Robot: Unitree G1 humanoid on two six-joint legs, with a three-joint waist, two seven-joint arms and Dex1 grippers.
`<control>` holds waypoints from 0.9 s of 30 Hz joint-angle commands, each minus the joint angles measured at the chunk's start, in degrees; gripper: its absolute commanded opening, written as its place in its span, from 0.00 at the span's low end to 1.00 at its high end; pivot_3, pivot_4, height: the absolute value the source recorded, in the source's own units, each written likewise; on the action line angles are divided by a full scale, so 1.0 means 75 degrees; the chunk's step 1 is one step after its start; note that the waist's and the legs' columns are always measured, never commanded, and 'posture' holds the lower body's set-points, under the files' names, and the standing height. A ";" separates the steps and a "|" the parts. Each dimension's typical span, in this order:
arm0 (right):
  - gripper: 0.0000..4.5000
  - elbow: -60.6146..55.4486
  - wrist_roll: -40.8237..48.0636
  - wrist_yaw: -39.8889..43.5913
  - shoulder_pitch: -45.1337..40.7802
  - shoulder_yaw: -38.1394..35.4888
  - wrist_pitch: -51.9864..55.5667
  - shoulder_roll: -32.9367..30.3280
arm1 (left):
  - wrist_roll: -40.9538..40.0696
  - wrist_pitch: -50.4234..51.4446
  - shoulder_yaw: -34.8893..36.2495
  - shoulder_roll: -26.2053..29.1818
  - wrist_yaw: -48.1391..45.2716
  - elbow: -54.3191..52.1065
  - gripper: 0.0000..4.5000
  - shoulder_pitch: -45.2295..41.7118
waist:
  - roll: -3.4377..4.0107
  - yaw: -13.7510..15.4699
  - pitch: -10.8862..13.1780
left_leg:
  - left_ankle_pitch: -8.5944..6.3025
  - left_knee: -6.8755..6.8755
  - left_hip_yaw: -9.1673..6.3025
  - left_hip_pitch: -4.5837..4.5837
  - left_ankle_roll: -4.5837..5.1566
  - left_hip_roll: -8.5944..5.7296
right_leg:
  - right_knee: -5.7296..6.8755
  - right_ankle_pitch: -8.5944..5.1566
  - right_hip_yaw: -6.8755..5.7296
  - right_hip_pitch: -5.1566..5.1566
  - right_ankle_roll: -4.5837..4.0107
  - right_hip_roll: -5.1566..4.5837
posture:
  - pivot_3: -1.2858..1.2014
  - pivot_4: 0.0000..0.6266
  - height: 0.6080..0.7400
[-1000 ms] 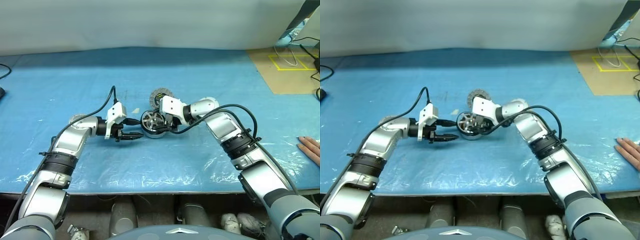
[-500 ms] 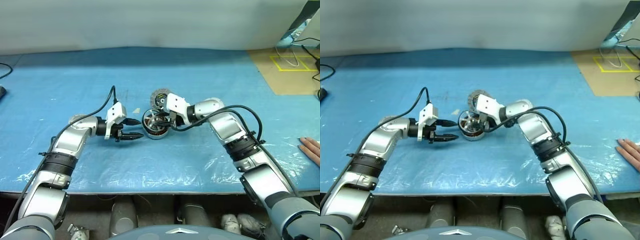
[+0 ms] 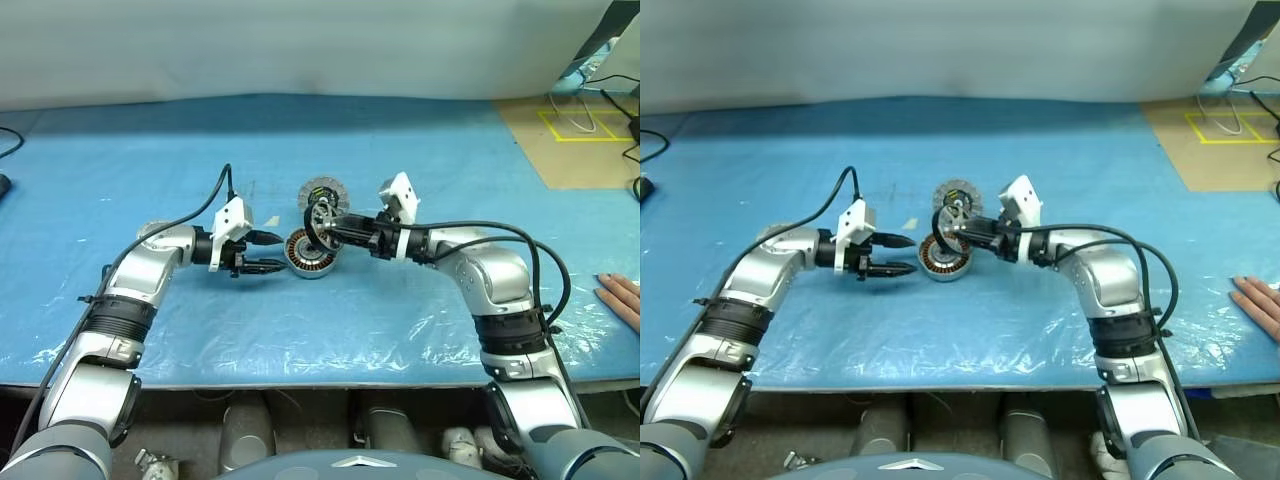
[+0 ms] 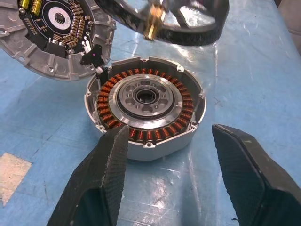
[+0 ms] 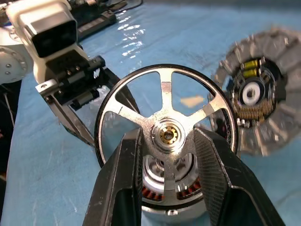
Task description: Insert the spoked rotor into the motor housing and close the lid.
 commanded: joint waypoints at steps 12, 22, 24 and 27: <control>0.27 0.0034 0.0098 -0.0434 -0.0123 0.0354 -0.0465 0.0129 | 0.0047 -0.0180 0.0030 0.0019 -0.0169 0.0065 0.66 -0.0219 | 0.0000 -0.0030 0.0000 | 0.0000 -0.0001 0.0000 0.0000 -0.0001 -0.0002 | -0.0003 0.0000 0.0000 0.0000 0.0001 -0.0002 | 0.52 0.24 1.00; 0.27 0.0815 -0.0042 -0.0178 -0.0349 0.0632 -0.0754 -0.0084 | 0.0046 -0.0191 0.0050 0.0028 -0.0135 0.0019 0.66 -0.0164 | 0.0000 -0.0030 0.0000 | 0.0000 -0.0001 0.0000 -0.0001 -0.0001 -0.0003 | -0.0003 0.0000 0.0000 0.0000 0.0001 -0.0002 | 0.52 0.24 1.00; 0.27 0.0821 0.0009 -0.0146 -0.0341 0.0617 -0.0743 -0.0083 | 0.0039 -0.0182 0.0056 0.0033 -0.0125 -0.0017 0.66 -0.0132 | 0.0000 -0.0030 0.0000 | 0.0000 -0.0001 0.0000 -0.0001 -0.0001 -0.0003 | -0.0003 0.0000 0.0001 0.0000 0.0001 -0.0002 | 0.52 0.24 1.00; 0.27 0.0758 -0.0014 -0.0070 -0.0314 0.0694 -0.0854 -0.0121 | 0.0023 -0.0159 0.0064 0.0055 -0.0123 -0.0091 0.66 -0.0062 | 0.0000 -0.0029 0.0000 | 0.0000 -0.0001 0.0000 -0.0001 -0.0001 -0.0003 | -0.0003 0.0000 0.0000 0.0000 0.0001 -0.0002 | 0.52 0.24 1.00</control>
